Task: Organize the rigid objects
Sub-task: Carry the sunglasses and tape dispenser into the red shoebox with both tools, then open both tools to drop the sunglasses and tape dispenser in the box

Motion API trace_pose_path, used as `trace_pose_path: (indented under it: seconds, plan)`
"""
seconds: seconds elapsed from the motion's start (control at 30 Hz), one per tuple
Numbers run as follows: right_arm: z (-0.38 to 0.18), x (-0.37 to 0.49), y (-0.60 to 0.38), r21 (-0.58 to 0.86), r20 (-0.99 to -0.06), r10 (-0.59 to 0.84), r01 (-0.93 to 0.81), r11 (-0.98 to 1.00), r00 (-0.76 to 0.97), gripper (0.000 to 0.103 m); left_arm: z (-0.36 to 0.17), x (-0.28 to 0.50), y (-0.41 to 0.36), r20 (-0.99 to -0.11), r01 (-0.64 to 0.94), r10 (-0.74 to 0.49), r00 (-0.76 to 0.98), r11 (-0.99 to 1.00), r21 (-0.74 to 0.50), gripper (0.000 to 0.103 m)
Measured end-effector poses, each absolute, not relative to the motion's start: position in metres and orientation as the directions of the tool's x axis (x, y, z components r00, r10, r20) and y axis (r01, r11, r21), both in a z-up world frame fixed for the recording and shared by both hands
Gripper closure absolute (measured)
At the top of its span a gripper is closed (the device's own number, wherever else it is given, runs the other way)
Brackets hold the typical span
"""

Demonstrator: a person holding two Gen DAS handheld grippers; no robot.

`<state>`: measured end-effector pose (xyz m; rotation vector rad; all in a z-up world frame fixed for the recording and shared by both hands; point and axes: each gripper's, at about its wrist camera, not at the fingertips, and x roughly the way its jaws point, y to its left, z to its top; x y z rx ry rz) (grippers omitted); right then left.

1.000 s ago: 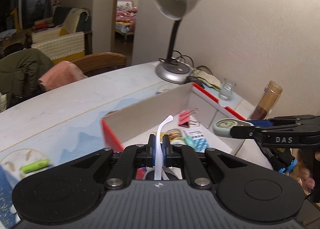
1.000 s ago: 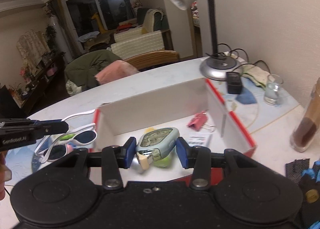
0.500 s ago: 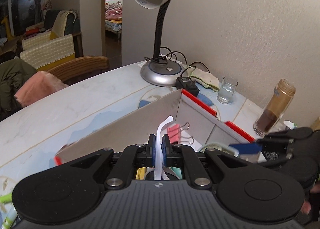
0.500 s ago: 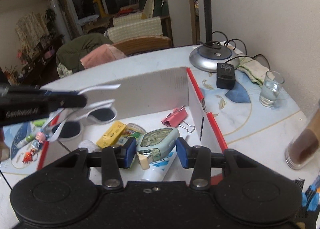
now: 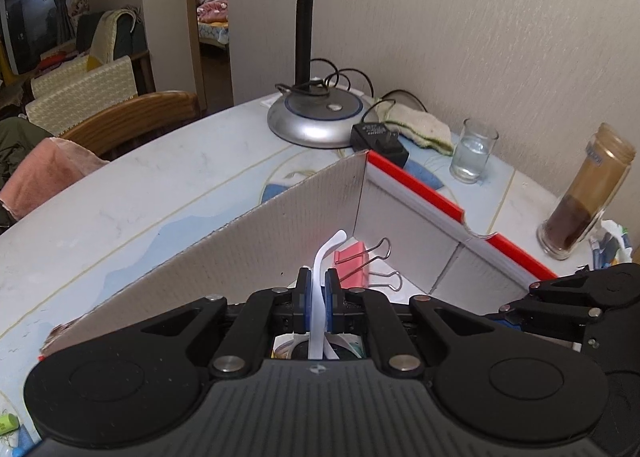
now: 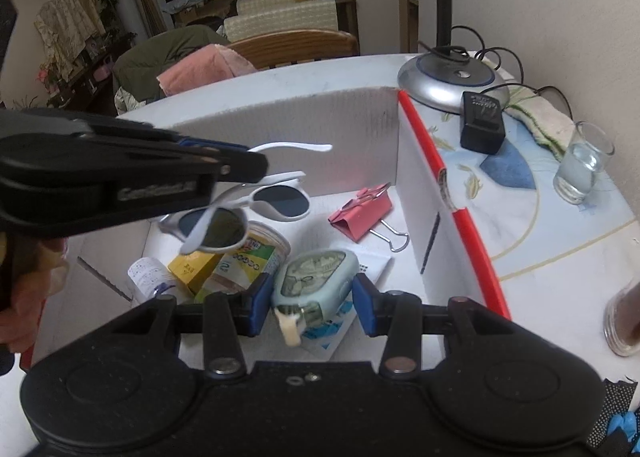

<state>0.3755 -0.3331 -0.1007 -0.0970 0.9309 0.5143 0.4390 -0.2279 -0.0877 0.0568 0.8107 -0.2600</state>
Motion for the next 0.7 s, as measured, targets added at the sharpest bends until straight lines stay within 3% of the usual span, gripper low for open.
trace_pose_path:
  seconds: [0.37, 0.7]
  plan:
    - [-0.112, 0.379, -0.333, 0.136, -0.812, 0.364, -0.457, 0.879, 0.457, 0.06, -0.111, 0.453, -0.225, -0.794, 0.235, -0.193, 0.576, 0.97, -0.066, 0.097]
    - [-0.111, 0.377, -0.336, 0.144, -0.809, 0.364, -0.446, 0.884, 0.46, 0.057, -0.113, 0.449, -0.225, -0.807, 0.229, -0.188, 0.559, 0.971, -0.067, 0.095]
